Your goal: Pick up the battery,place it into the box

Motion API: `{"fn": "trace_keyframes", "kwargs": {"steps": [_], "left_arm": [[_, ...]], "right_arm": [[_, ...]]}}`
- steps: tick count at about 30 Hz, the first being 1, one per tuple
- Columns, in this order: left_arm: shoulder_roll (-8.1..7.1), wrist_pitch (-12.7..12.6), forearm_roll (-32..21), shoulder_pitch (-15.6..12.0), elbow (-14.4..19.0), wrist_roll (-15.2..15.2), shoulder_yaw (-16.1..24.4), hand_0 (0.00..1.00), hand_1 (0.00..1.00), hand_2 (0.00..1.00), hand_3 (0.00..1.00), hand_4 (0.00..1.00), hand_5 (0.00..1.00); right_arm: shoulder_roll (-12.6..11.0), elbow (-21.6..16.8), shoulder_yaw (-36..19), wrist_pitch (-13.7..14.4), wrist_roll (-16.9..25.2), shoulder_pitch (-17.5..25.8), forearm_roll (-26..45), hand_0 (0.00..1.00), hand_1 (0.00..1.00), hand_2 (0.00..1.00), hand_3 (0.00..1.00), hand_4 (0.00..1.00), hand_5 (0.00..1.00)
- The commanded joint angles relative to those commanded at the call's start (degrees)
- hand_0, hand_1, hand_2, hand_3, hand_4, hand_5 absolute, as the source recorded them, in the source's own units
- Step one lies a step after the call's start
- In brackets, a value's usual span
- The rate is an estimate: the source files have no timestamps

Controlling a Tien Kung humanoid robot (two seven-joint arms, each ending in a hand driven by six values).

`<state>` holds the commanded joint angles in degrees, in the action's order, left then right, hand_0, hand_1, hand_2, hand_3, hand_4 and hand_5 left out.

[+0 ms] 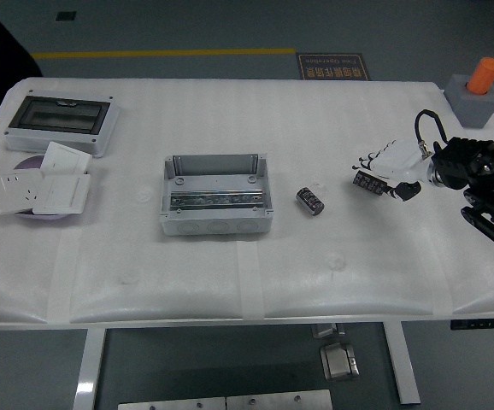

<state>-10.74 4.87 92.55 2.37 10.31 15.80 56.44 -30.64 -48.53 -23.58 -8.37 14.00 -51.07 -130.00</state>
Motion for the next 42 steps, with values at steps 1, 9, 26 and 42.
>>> {"fn": "trace_keyframes", "kwargs": {"steps": [1, 9, 26, 42], "left_arm": [[0.01, 0.0, 0.1, 0.1, 0.0, 0.0, 0.0, 0.624, 0.64, 0.46, 0.578, 0.411, 0.37], [0.04, -0.1, -0.1, 0.4, 0.0, -0.3, -0.5, 0.623, 0.639, 0.459, 0.578, 0.409, 0.377], [0.42, 0.1, 0.2, 0.4, 0.0, -0.2, -0.3, 0.623, 0.64, 0.455, 0.578, 0.407, 0.383], [0.75, 0.1, -1.4, -0.1, 0.0, 0.0, -1.3, 0.622, 0.639, 0.452, 0.579, 0.406, 0.385]], "right_arm": [[0.0, 0.0, 0.0, 0.0, 0.0, 0.0, 0.0, 0.826, 0.823, 0.986, 0.997, 0.446, 0.002], [-0.1, 0.0, -0.3, 0.3, 0.2, 0.1, 0.0, 0.825, 0.824, 0.987, 0.997, 0.44, 0.002], [0.3, -1.6, 2.6, 2.8, -3.9, -0.2, 0.0, 0.825, 0.824, 0.986, 0.997, 0.438, 0.002], [1.1, 0.0, 3.0, 3.3, -4.7, -0.1, 0.0, 0.823, 0.824, 0.982, 0.998, 0.438, 0.002]]}}
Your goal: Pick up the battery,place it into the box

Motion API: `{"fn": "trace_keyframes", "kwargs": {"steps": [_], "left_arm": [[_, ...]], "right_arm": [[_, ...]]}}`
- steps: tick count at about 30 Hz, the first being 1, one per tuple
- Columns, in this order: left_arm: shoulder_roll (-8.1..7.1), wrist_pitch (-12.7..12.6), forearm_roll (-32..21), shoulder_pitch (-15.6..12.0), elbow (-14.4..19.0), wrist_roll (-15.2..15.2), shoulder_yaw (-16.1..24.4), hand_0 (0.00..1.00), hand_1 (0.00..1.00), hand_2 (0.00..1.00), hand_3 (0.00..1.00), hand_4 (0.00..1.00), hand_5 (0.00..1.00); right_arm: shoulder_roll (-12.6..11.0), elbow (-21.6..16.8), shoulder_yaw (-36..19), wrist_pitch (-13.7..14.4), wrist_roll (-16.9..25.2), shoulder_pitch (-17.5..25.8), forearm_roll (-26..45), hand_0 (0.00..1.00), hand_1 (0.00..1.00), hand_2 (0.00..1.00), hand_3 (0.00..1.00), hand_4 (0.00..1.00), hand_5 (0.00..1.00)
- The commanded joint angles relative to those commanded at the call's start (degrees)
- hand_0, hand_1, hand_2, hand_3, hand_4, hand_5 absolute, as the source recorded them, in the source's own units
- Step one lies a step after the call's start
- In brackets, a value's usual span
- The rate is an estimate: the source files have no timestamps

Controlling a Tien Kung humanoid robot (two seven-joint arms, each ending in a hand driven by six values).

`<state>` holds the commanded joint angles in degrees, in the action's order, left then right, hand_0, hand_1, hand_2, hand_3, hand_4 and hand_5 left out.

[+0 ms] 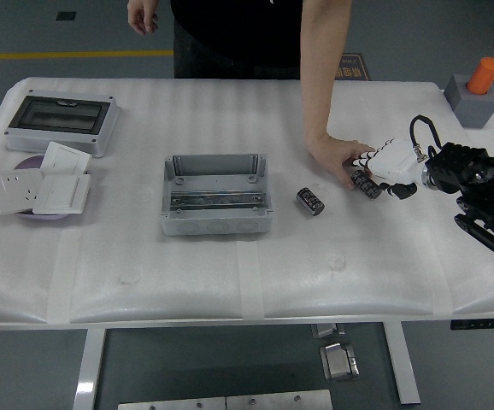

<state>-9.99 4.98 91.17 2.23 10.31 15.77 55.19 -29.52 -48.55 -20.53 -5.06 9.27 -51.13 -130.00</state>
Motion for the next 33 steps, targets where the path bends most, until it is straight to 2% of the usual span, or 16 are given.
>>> {"fn": "trace_keyframes", "kwargs": {"steps": [5, 13, 23, 33], "left_arm": [[0.34, 0.1, -1.1, -0.4, 0.0, 0.2, -0.5, 0.622, 0.639, 0.453, 0.578, 0.406, 0.386], [0.54, 0.2, -2.3, -0.6, 0.0, 0.4, -1.2, 0.622, 0.638, 0.451, 0.578, 0.405, 0.384], [0.34, 0.2, -1.9, -0.7, 0.0, 0.4, -0.9, 0.622, 0.638, 0.45, 0.578, 0.405, 0.385], [0.46, 0.4, -1.2, -1.3, 0.0, 0.9, 0.1, 0.622, 0.639, 0.446, 0.578, 0.404, 0.384]], "right_arm": [[0.5, -0.2, 0.7, 0.3, -0.9, 0.2, 0.0, 0.823, 0.824, 0.982, 0.998, 0.44, 0.002], [1.7, -0.4, 4.1, 3.2, -5.1, 0.7, 0.0, 0.823, 0.824, 0.981, 0.998, 0.44, 0.002], [1.9, -0.5, 4.2, 3.0, -5.5, 0.6, 0.0, 0.821, 0.822, 0.978, 0.998, 0.449, 0.002], [0.5, -2.5, 6.5, 2.2, -7.5, -2.4, 2.3, 0.819, 0.821, 0.974, 0.998, 0.466, 0.002]]}}
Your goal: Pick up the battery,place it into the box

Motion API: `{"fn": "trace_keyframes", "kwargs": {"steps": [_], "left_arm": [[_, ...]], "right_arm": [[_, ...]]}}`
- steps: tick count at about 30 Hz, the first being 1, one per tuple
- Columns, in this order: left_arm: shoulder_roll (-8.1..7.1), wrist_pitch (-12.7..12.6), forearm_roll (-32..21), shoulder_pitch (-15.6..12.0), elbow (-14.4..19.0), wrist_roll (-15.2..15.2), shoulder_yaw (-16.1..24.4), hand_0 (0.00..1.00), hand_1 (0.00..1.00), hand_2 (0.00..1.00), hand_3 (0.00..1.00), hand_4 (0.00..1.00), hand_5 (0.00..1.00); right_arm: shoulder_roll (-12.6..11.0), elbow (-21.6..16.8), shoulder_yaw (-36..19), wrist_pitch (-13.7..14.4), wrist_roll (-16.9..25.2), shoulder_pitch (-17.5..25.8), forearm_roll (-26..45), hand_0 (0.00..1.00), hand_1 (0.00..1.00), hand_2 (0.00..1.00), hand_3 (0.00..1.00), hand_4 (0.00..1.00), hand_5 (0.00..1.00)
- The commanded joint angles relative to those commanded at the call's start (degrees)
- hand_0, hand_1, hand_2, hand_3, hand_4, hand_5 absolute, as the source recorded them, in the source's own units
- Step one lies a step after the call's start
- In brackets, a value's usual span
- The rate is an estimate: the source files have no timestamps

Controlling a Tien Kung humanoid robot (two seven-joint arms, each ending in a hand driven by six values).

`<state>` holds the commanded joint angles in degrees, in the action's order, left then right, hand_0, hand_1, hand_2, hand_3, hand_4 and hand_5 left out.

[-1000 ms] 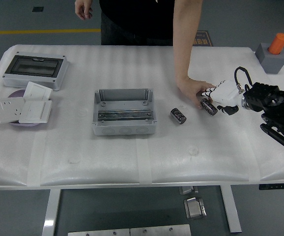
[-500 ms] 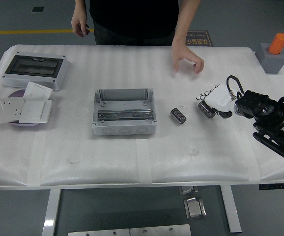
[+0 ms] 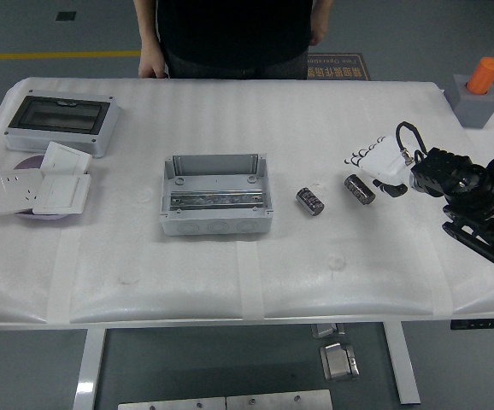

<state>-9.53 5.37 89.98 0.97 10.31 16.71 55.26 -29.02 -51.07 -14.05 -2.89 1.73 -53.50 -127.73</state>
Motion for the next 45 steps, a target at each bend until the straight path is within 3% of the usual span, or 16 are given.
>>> {"fn": "trace_keyframes", "kwargs": {"steps": [11, 12, 17, 18, 28, 45], "left_arm": [[-0.19, 0.0, -0.6, -0.2, 0.0, 0.2, -0.2, 0.622, 0.64, 0.446, 0.577, 0.401, 0.381], [-0.23, 0.0, -0.6, -0.2, 0.0, 0.2, -0.1, 0.622, 0.639, 0.445, 0.577, 0.4, 0.38], [-0.28, 0.0, -0.8, -0.2, 0.0, 0.3, -0.2, 0.622, 0.639, 0.445, 0.577, 0.4, 0.38], [-0.26, 0.0, -0.9, -0.2, 0.0, 0.3, -0.3, 0.622, 0.639, 0.444, 0.578, 0.4, 0.379], [-0.37, -0.1, -1.4, 0.1, 0.0, 0.1, -0.9, 0.622, 0.639, 0.444, 0.578, 0.401, 0.379], [-0.39, -0.3, -2.6, 0.6, 0.0, -0.5, -2.3, 0.623, 0.639, 0.444, 0.579, 0.401, 0.377]], "right_arm": [[-0.6, -2.3, 3.6, -2.7, -3.6, -1.5, 9.0, 0.819, 0.822, 0.974, 0.998, 0.524, 0.002], [-0.7, -2.4, 3.8, -3.1, -3.9, -1.5, 9.5, 0.829, 0.826, 0.979, 0.998, 0.773, 0.047], [-1.1, -2.7, 4.8, -3.9, -4.6, -1.8, 12.0, 0.829, 0.826, 0.979, 0.998, 0.773, 0.047], [-1.1, -2.6, 4.9, -4.0, -4.6, -1.8, 12.2, 0.834, 0.83, 0.982, 0.998, 0.856, 0.105], [-1.0, -2.5, 4.8, -4.4, -4.3, -1.5, 12.8, 0.849, 0.83, 0.981, 0.998, 0.9, 0.15], [0.9, 0.3, 4.9, 0.9, -3.1, -0.7, 11.9, 0.846, 0.83, 0.973, 0.998, 0.945, 0.203]]}}
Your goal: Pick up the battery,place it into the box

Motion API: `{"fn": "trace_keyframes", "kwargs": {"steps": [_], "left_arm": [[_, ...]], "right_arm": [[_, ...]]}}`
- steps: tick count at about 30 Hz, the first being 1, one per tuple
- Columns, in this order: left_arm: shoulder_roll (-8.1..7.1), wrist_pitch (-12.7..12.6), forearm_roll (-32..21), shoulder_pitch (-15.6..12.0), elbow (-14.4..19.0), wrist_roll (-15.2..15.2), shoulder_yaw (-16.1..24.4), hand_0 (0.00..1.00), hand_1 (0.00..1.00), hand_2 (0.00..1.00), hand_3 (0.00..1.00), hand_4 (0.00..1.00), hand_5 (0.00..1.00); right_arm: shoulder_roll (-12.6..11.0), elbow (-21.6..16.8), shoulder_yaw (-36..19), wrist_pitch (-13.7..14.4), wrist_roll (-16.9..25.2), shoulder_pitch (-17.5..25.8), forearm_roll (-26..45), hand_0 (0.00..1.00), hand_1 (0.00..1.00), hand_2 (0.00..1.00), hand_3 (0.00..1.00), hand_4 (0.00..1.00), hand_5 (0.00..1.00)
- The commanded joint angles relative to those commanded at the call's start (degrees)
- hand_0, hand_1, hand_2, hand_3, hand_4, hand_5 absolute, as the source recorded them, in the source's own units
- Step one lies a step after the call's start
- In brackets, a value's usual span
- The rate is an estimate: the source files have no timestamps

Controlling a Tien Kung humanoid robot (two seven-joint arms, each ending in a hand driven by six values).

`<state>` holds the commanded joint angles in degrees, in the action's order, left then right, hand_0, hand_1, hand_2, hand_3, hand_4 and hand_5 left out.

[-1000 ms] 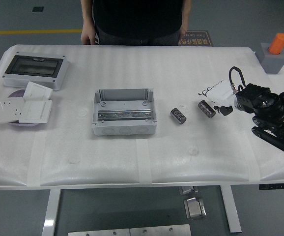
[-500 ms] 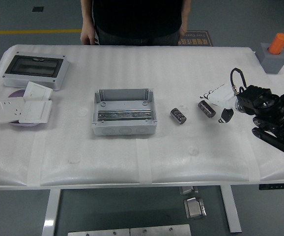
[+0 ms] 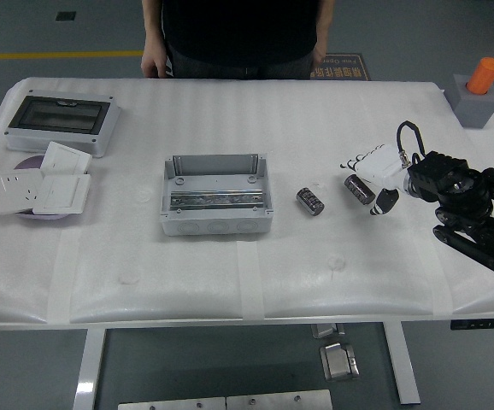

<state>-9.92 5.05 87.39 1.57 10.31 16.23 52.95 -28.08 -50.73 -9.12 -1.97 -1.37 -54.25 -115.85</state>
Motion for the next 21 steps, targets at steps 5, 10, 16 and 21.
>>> {"fn": "trace_keyframes", "kwargs": {"steps": [5, 10, 16, 21], "left_arm": [[-0.07, 0.0, -0.2, 0.1, 0.0, -0.1, -0.2, 0.623, 0.639, 0.444, 0.579, 0.4, 0.378], [-0.13, 0.0, -0.2, 0.1, 0.0, -0.2, -0.1, 0.622, 0.639, 0.444, 0.579, 0.4, 0.378], [-0.19, 0.0, -0.2, 0.2, 0.0, -0.3, -0.1, 0.622, 0.639, 0.444, 0.579, 0.403, 0.379], [-0.22, -0.1, -0.5, 0.3, 0.0, -0.5, -0.3, 0.622, 0.639, 0.444, 0.58, 0.403, 0.38]], "right_arm": [[0.3, 0.7, -0.3, 0.7, 0.5, 0.1, -0.9, 0.832, 0.808, 0.939, 0.966, 0.934, 0.203], [0.3, 1.1, -0.9, 0.7, 1.1, 0.2, -1.5, 0.812, 0.783, 0.899, 0.898, 0.89, 0.2], [0.4, 1.2, -1.4, 0.7, 1.6, 0.3, -1.7, 0.793, 0.765, 0.866, 0.83, 0.798, 0.191], [0.6, 1.7, -1.6, 0.4, 1.7, 0.7, -1.4, 0.776, 0.756, 0.818, 0.746, 0.708, 0.182]]}}
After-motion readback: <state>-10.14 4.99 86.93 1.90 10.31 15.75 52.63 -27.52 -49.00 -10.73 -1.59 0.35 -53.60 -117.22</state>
